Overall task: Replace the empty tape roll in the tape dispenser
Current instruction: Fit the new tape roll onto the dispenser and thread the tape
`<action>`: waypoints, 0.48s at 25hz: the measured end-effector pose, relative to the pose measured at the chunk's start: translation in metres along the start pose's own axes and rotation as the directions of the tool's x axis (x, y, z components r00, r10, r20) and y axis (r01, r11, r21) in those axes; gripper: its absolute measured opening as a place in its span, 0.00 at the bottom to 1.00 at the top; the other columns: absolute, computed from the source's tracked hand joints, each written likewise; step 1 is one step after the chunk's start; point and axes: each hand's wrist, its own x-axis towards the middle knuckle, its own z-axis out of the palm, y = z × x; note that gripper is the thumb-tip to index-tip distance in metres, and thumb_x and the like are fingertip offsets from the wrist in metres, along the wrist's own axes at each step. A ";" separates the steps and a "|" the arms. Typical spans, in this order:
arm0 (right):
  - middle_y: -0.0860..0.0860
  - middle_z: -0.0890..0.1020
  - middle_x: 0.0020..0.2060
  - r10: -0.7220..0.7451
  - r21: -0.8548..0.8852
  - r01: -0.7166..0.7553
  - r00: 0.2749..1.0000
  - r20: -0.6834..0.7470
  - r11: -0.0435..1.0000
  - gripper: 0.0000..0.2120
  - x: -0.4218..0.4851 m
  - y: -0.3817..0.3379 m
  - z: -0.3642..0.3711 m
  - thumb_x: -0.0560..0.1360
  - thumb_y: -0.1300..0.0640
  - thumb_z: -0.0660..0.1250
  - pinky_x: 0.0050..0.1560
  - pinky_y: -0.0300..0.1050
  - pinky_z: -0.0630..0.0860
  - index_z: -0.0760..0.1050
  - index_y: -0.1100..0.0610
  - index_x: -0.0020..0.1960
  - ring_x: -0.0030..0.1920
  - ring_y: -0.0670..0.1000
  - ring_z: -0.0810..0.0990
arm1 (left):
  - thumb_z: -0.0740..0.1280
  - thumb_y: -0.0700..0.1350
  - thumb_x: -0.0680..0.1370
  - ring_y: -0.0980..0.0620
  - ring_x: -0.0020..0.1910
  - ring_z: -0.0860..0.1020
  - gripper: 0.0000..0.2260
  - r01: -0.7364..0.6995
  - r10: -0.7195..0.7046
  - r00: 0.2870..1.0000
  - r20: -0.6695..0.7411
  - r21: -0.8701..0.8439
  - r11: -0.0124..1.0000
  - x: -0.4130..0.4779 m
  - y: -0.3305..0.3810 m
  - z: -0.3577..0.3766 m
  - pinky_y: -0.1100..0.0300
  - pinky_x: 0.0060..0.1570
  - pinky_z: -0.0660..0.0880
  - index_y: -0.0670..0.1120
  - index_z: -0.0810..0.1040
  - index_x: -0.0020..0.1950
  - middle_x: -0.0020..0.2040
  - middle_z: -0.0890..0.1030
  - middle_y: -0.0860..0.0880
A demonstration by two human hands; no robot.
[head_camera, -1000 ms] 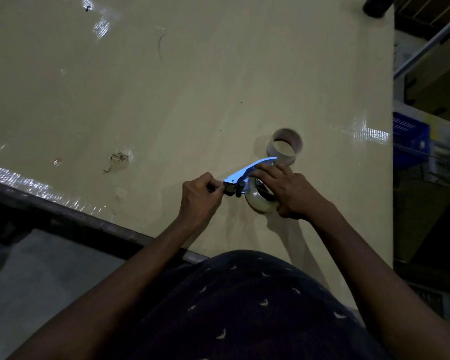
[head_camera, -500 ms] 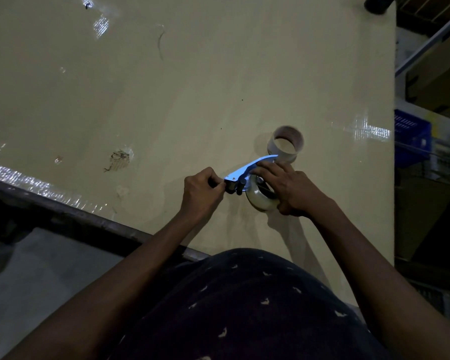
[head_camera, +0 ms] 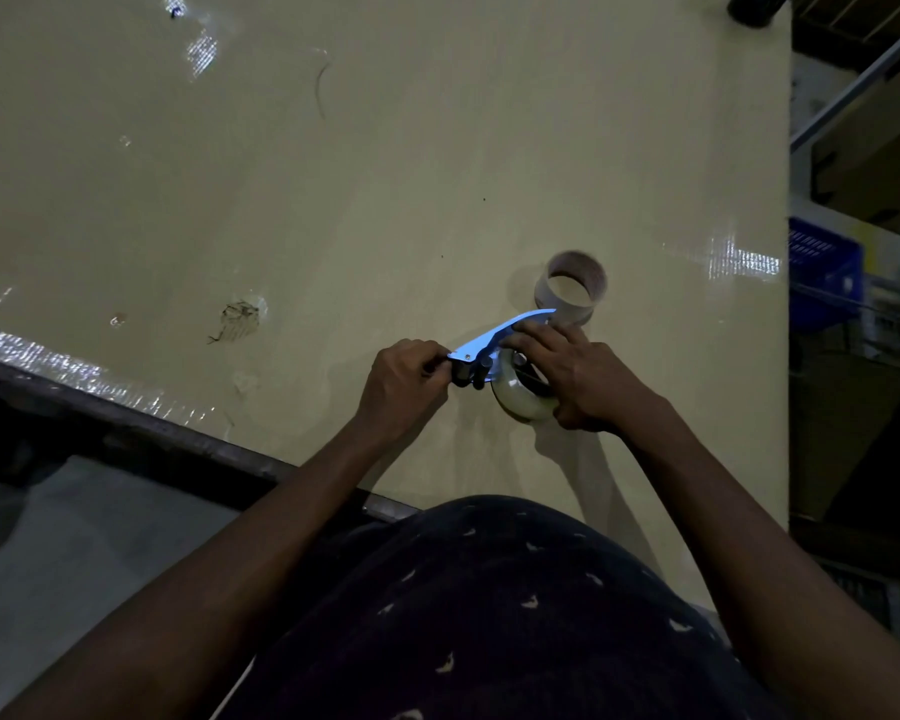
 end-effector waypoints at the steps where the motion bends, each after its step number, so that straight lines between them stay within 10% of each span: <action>1: 0.50 0.61 0.72 0.001 0.002 -0.001 1.000 0.001 1.000 0.45 0.000 0.000 0.000 0.59 0.64 0.68 0.36 0.51 0.77 0.57 0.47 0.72 0.67 0.59 0.64 | 0.66 0.41 0.71 0.48 0.32 0.76 0.07 -0.017 0.017 1.000 -0.001 0.014 1.000 0.000 0.000 0.000 0.56 0.34 0.72 0.42 0.83 0.44 0.33 0.82 0.45; 12: 0.50 0.61 0.73 -0.010 0.014 0.010 1.000 -0.004 1.000 0.43 0.001 0.001 0.002 0.60 0.62 0.69 0.35 0.50 0.75 0.57 0.48 0.72 0.67 0.59 0.64 | 0.66 0.35 0.67 0.44 0.29 0.72 0.02 -0.146 0.150 0.989 -0.017 0.152 0.978 0.003 -0.003 0.007 0.53 0.29 0.69 0.38 0.79 0.37 0.29 0.77 0.42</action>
